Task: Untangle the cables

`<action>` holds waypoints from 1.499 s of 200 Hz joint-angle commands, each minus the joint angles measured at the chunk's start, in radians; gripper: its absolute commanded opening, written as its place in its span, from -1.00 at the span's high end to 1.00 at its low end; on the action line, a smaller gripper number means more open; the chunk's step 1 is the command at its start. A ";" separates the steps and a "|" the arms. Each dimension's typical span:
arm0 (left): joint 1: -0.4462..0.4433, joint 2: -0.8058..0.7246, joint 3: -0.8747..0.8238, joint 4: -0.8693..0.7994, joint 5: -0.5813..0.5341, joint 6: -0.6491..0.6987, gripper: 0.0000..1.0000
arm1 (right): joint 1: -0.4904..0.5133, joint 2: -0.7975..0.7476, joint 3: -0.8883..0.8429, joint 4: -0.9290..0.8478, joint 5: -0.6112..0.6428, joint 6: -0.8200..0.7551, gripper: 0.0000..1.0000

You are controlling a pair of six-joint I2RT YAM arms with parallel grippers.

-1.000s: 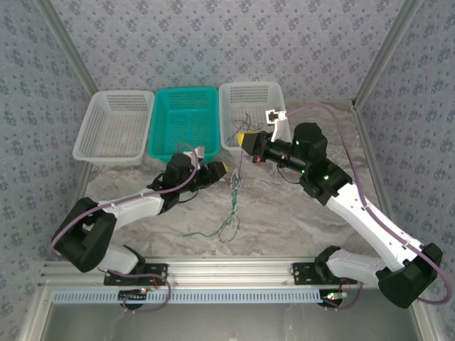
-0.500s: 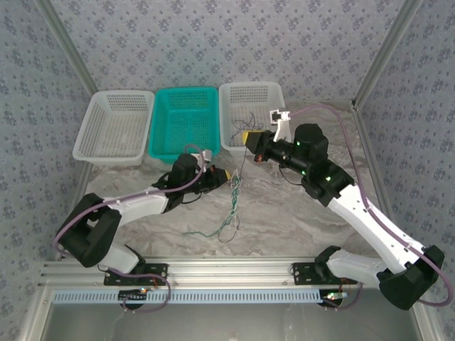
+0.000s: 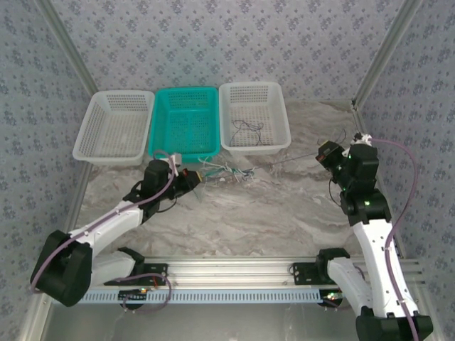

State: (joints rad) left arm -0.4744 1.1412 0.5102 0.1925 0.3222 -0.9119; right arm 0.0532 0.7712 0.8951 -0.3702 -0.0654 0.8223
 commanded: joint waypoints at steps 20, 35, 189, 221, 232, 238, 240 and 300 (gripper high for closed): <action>0.020 0.013 -0.039 -0.077 -0.048 0.044 1.00 | -0.014 0.015 0.046 0.082 -0.050 0.066 1.00; 0.020 0.004 -0.039 -0.108 -0.073 0.045 1.00 | -0.015 0.017 0.066 0.068 -0.032 0.055 1.00; -0.139 -0.071 0.124 -0.043 0.152 0.450 -0.38 | 0.510 0.262 0.227 0.364 -0.299 -0.220 1.00; -0.151 -0.029 0.146 0.059 0.128 0.397 -0.53 | 0.523 0.280 0.238 0.377 -0.319 -0.223 1.00; -0.152 -0.001 0.156 0.114 0.163 0.386 -0.59 | 0.526 0.287 0.245 0.374 -0.323 -0.225 1.00; -0.154 0.024 0.173 0.130 0.216 0.387 -0.59 | 0.527 0.292 0.249 0.373 -0.326 -0.224 1.00; -0.155 0.033 0.181 0.132 0.232 0.390 -0.60 | 0.528 0.293 0.249 0.373 -0.326 -0.224 1.00; -0.248 0.200 0.276 0.112 0.303 0.421 -0.60 | 0.535 0.305 0.263 0.369 -0.309 -0.224 1.00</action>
State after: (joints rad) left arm -0.7074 1.3296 0.8116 0.2272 0.5964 -0.4870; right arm 0.5808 1.0775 1.1194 -0.0303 -0.3752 0.6147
